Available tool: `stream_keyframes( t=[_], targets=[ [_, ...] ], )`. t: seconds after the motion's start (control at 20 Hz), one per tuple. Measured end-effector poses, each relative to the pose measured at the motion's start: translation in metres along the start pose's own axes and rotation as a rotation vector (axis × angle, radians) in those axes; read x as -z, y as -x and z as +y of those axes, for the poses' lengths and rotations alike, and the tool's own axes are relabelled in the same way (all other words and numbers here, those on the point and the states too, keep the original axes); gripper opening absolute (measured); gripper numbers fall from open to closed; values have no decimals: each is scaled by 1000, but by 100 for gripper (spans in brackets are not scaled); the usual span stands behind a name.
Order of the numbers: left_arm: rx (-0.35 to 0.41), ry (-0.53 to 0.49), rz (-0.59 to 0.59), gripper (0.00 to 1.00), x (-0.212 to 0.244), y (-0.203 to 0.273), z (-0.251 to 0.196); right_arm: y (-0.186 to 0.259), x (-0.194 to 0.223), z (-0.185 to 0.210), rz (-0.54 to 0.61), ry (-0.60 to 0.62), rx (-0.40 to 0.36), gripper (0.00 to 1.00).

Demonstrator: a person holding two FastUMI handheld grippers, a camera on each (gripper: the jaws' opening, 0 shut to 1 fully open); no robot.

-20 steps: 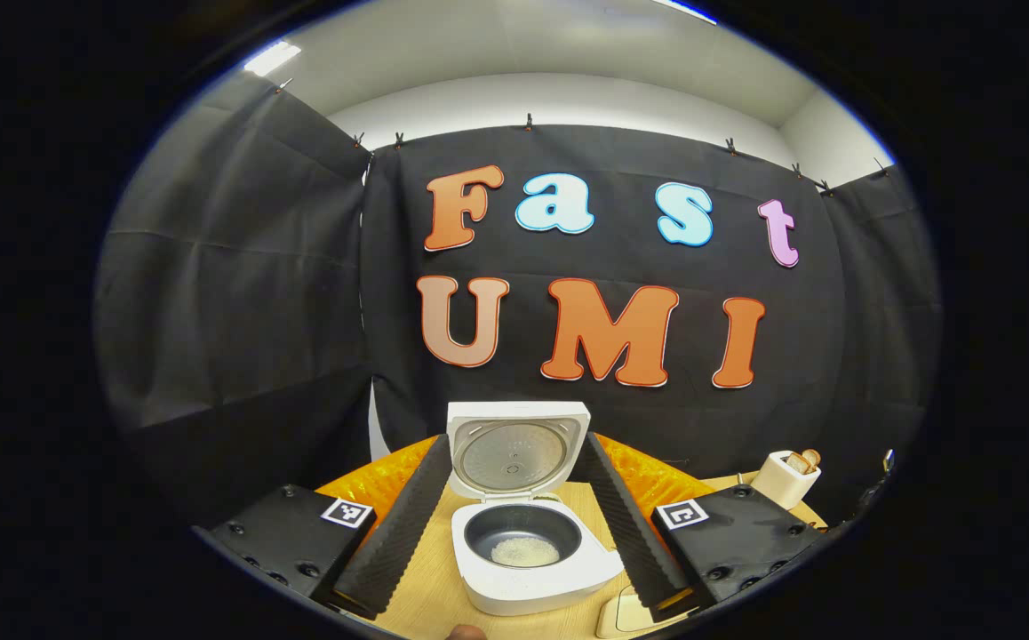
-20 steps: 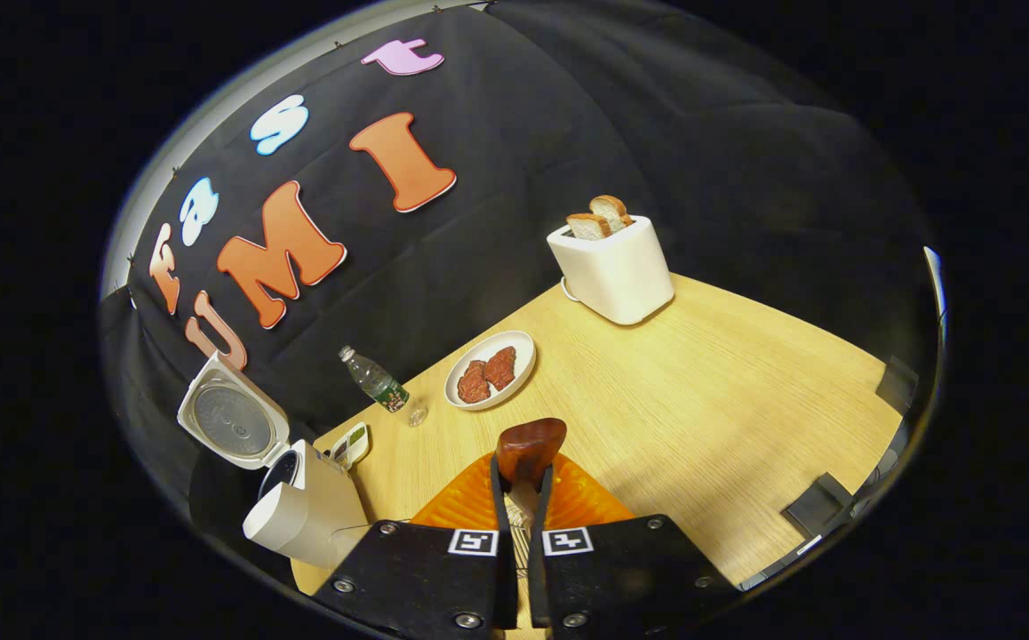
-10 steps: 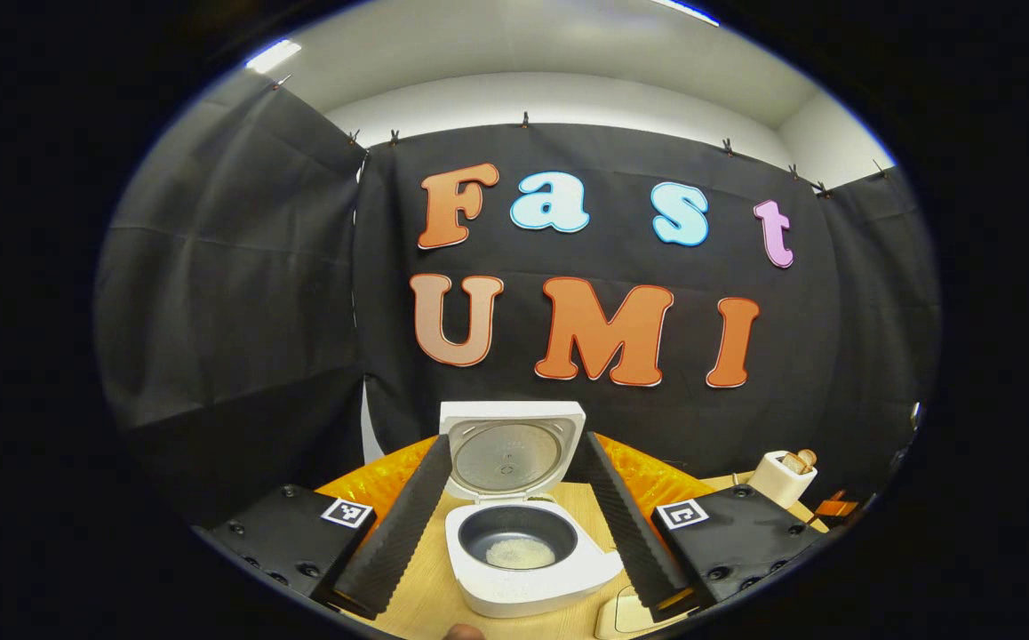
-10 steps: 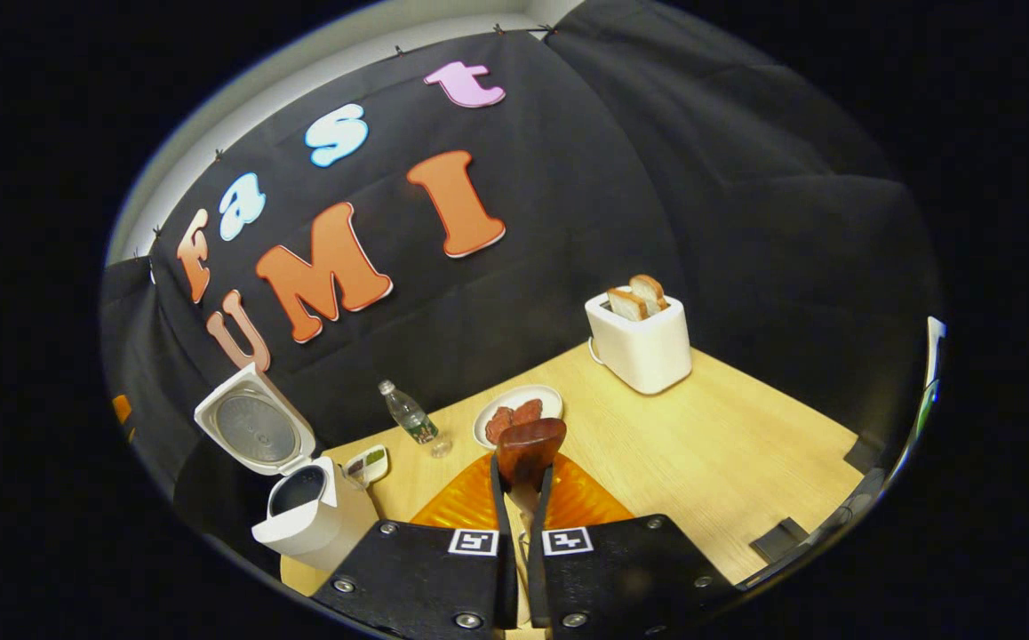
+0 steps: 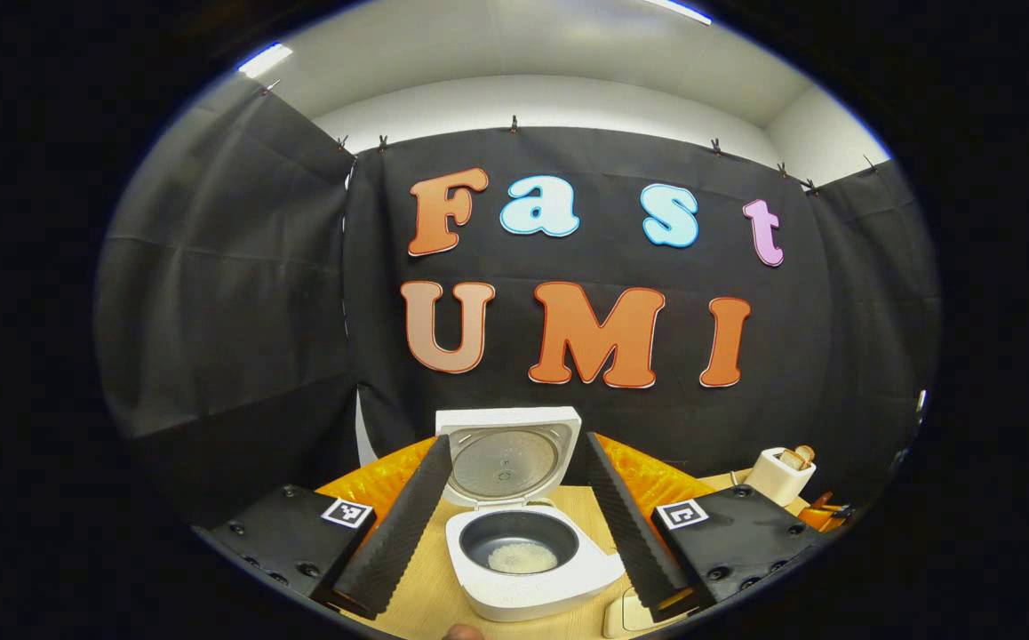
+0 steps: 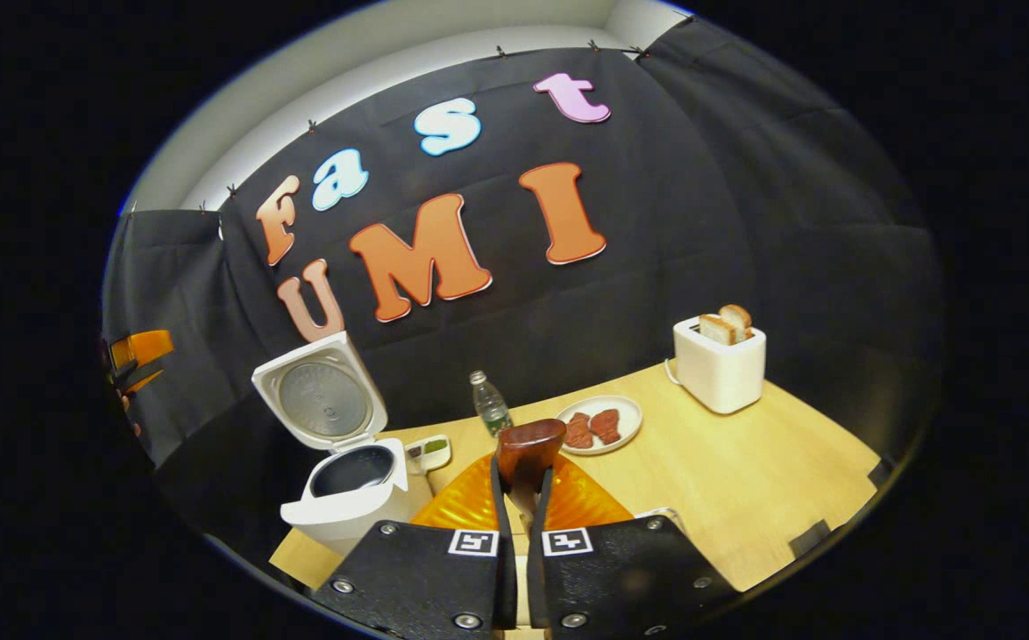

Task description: Close the left gripper, press the button to open the rice cooker; take a wooden spoon from the chopstick holder with the right hand, scoop a spoonful of rice and pour it into the rice cooker, then put the wooden spoon back into the chopstick holder.

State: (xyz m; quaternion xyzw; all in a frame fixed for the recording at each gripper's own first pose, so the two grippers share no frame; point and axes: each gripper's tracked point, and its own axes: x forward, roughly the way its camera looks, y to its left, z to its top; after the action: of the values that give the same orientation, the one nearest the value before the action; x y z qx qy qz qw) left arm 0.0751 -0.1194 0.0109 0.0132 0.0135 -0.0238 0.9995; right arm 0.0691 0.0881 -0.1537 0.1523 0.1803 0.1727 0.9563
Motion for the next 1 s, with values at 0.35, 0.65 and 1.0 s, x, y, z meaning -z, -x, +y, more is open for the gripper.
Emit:
stream_keyframes(
  t=[0.35, 0.65, 1.0],
  targets=[
    [29, 19, -12, 100, -1, 6, 7, -25, 71, 0, 80, 133, 46, 4],
    [21, 13, 7, 100, 6, 9, 18, -33, 107, -1, 99, 183, 81, 4],
    [14, 34, 20, 100, 13, 9, 26, -33, 127, 15, 138, -15, 43, 4]
  ],
)
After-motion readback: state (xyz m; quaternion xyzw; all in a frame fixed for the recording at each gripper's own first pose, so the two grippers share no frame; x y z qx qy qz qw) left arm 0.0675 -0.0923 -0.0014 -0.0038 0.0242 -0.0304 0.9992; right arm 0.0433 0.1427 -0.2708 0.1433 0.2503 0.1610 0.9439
